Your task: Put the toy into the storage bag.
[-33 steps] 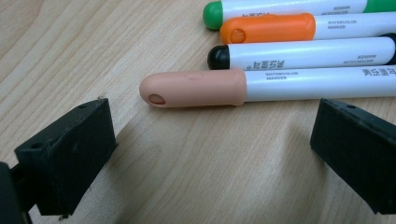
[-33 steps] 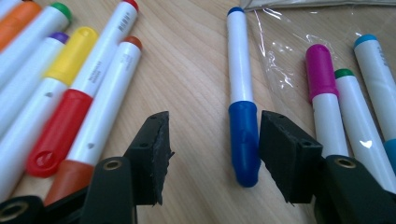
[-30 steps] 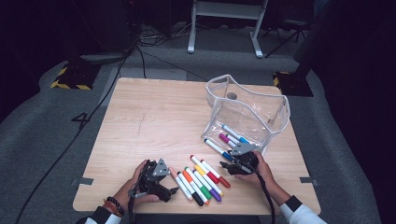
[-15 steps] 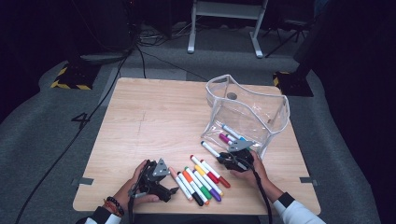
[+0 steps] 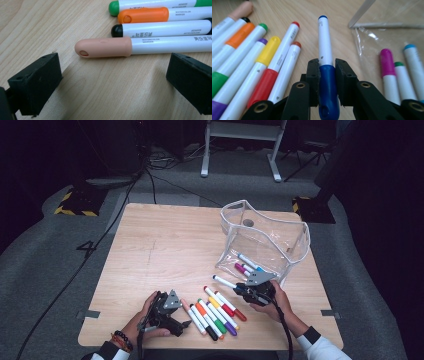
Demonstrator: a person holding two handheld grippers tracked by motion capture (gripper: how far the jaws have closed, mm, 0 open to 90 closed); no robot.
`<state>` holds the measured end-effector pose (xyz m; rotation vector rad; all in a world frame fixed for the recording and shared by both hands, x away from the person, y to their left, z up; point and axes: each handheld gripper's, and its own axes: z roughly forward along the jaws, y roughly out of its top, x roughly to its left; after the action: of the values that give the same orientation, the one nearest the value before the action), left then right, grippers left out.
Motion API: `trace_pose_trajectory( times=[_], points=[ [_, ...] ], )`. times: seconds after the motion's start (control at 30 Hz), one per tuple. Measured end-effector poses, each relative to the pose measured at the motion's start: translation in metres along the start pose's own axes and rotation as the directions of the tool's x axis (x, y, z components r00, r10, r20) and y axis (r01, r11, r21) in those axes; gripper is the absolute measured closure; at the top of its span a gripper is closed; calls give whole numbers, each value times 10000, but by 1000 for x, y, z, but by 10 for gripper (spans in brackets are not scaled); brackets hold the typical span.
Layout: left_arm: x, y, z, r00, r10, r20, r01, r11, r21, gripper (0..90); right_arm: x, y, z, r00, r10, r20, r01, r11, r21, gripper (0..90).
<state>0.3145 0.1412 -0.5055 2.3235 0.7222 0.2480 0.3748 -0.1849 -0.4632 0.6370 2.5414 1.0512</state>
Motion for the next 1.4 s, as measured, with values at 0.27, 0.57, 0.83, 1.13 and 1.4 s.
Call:
trace_pose_trajectory(
  times=[0.27, 0.57, 0.83, 1.13, 1.4],
  points=[
    [0, 0, 0, 10000, 2, -9, -2, 10000, 3, 2, 3, 23, -44, 9984, -439, 370, 467, 9957, -794, 747],
    [0, 0, 0, 10000, -1, -6, 1, 10000, 5, 2, -4, 48, -88, 9940, -918, 599, 983, 9883, -1168, 747],
    [0, 0, 0, 10000, 0, -6, 0, 10000, 3, 2, -29, 63, -129, 9840, -845, 1570, 1086, 9824, -1517, 747],
    [0, 0, 0, 10000, 1, -7, -1, 10000, 4, 3, -56, 69, -154, 9753, -424, 2165, 792, 9833, -1641, 747],
    [0, 0, 0, 10000, 1, -7, -1, 10000, 7, 2, -84, 71, -158, 9665, 161, 2562, 207, 9899, -1405, 747]
  ],
)
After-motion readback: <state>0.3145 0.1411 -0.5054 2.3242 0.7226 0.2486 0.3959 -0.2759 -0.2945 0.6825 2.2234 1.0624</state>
